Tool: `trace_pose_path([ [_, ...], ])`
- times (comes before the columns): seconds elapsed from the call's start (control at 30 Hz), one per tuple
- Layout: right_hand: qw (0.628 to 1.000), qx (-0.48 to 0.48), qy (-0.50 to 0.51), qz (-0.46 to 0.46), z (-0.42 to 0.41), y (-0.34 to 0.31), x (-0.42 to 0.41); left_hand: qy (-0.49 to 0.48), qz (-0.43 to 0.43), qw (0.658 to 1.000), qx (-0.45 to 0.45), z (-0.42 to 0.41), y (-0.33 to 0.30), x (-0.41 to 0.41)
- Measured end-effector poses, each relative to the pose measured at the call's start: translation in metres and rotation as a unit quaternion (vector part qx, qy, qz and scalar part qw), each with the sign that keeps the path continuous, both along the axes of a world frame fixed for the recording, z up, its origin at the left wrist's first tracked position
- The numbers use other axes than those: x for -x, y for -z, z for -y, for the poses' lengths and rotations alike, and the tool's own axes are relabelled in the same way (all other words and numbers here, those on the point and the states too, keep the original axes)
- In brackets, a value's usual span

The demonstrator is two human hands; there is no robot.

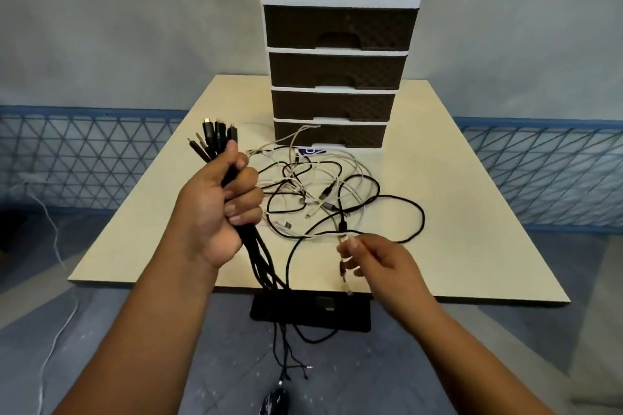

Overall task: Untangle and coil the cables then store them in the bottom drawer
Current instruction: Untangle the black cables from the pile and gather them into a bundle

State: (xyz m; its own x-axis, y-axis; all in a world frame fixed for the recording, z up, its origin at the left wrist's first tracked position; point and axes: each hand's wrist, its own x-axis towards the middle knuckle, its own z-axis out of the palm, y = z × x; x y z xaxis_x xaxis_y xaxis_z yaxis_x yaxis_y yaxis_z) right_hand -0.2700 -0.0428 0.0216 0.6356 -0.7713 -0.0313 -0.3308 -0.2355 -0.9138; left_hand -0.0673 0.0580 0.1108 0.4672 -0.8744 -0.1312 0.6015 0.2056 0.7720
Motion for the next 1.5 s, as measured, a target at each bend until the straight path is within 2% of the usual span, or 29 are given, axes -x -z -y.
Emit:
trace_pose_path([
  [0.07, 0.981, 0.132, -0.032, -0.137, 0.017, 0.014, -0.004, -0.002, 0.009, 1.0, -0.01, -0.006, -0.002, 0.0],
  [0.1, 0.97, 0.174, -0.057, -0.163, 0.021, 0.023, -0.01, -0.003, 0.015, 1.0, -0.014, -0.009, -0.003, 0.002],
  [0.23, 0.914, 0.318, -0.18, -0.176, 0.015, 0.04, -0.05, -0.012, 0.029, 0.999, -0.024, -0.012, -0.002, 0.007],
  [0.33, 0.859, 0.409, -0.212, -0.223, 0.012, 0.038, -0.074, -0.018, 0.027, 0.999, -0.032, -0.013, -0.002, 0.007],
  [0.4, 0.83, 0.438, -0.237, -0.252, 0.013, 0.036, -0.082, -0.022, 0.027, 0.999, -0.038, -0.013, -0.003, 0.004],
  [0.5, 0.811, 0.465, -0.248, -0.254, 0.016, 0.037, -0.086, -0.025, 0.034, 0.998, -0.051, -0.015, -0.003, -0.002],
  [0.53, 0.817, 0.467, -0.235, -0.243, 0.018, 0.036, -0.086, -0.025, 0.038, 0.997, -0.057, -0.015, -0.002, -0.004],
  [0.6, 0.857, 0.443, -0.175, -0.198, 0.023, 0.025, -0.087, -0.024, 0.045, 0.996, -0.071, -0.013, -0.001, -0.009],
  [0.7, 0.91, 0.402, -0.063, -0.08, 0.034, -0.009, -0.088, -0.019, 0.05, 0.994, -0.091, -0.007, 0.001, -0.013],
  [0.77, 0.917, 0.398, -0.039, 0.002, 0.044, -0.042, -0.085, -0.009, 0.047, 0.994, -0.102, 0.0, 0.0, -0.016],
  [0.9, 0.898, 0.417, -0.099, 0.105, 0.051, -0.106, -0.072, 0.046, 0.063, 0.986, -0.145, 0.018, -0.003, -0.013],
  [1.03, 0.878, 0.431, -0.181, 0.104, 0.038, -0.116, -0.071, 0.117, 0.109, 0.972, -0.169, 0.036, -0.004, -0.002],
  [1.13, 0.87, 0.446, -0.184, 0.107, 0.042, -0.097, -0.076, 0.133, 0.093, 0.974, -0.16, 0.045, -0.005, 0.0],
  [1.23, 0.894, 0.396, -0.18, 0.106, 0.05, -0.09, -0.074, 0.14, 0.088, 0.973, -0.163, 0.052, -0.004, -0.001],
  [1.3, 0.918, 0.322, -0.19, 0.129, 0.051, -0.09, -0.067, 0.134, 0.093, 0.972, -0.167, 0.056, 0.0, -0.004],
  [1.4, 0.955, 0.226, -0.091, 0.167, 0.058, -0.085, -0.055, 0.156, 0.103, 0.97, -0.154, 0.06, 0.002, -0.011],
  [1.43, 0.966, 0.212, -0.061, 0.135, 0.064, -0.08, -0.054, 0.174, 0.109, 0.968, -0.146, 0.06, 0.001, -0.012],
  [1.5, 0.977, 0.203, -0.06, -0.016, 0.076, -0.062, -0.058, 0.205, 0.118, 0.963, -0.127, 0.058, -0.004, -0.015],
])
